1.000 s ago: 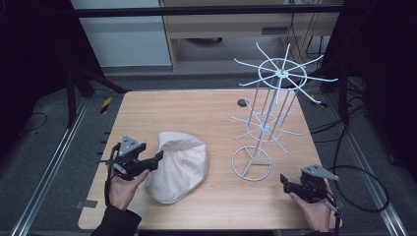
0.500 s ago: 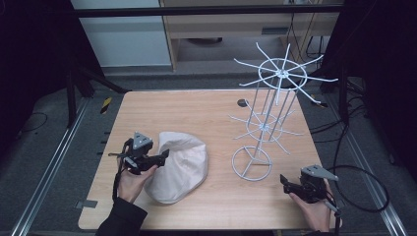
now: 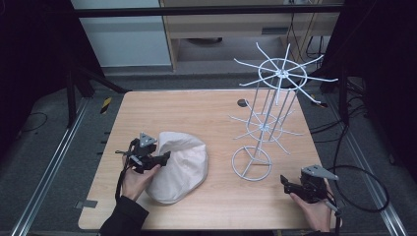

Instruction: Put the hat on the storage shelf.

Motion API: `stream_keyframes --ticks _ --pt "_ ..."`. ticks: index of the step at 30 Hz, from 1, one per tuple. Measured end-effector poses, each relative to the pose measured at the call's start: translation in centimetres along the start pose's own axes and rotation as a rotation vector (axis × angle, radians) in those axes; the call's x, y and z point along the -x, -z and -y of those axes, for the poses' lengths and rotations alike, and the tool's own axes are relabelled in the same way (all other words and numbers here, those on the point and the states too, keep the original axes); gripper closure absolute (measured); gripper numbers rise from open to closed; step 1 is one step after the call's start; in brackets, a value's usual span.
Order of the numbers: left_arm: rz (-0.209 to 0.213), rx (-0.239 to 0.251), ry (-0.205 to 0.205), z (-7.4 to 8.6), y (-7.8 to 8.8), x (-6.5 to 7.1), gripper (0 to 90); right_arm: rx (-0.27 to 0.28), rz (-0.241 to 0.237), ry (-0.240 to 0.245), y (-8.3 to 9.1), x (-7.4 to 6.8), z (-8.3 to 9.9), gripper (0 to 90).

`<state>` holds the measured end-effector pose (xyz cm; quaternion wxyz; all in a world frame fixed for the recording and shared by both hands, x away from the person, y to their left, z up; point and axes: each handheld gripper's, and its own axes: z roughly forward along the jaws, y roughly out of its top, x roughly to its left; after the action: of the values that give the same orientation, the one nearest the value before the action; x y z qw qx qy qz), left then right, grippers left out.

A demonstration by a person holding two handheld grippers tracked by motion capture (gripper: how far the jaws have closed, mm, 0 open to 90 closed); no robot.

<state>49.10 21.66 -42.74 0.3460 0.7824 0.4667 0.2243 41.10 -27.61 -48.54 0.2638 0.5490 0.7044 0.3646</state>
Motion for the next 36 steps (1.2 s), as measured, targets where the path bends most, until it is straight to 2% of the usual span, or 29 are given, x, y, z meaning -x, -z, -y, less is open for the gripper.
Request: stream_keyframes --ticks 10,21,28,36 --pt "0.01 -0.001 0.006 0.0 -0.1 0.0 45.9 -0.001 -0.004 -0.012 0.1 0.1 0.1 19.7" --pt "0.019 -0.037 -0.009 0.1 -0.9 0.2 55.1 -0.006 -0.006 -0.012 0.0 0.1 0.1 19.7" --pt "0.045 -0.052 0.019 0.7 -1.4 -0.1 68.3 -0.001 0.002 -0.006 0.1 0.2 0.0 19.7" --pt "0.056 -0.051 0.016 0.7 -1.1 0.0 86.5 -0.007 -0.003 -0.005 0.0 0.2 0.0 19.6"
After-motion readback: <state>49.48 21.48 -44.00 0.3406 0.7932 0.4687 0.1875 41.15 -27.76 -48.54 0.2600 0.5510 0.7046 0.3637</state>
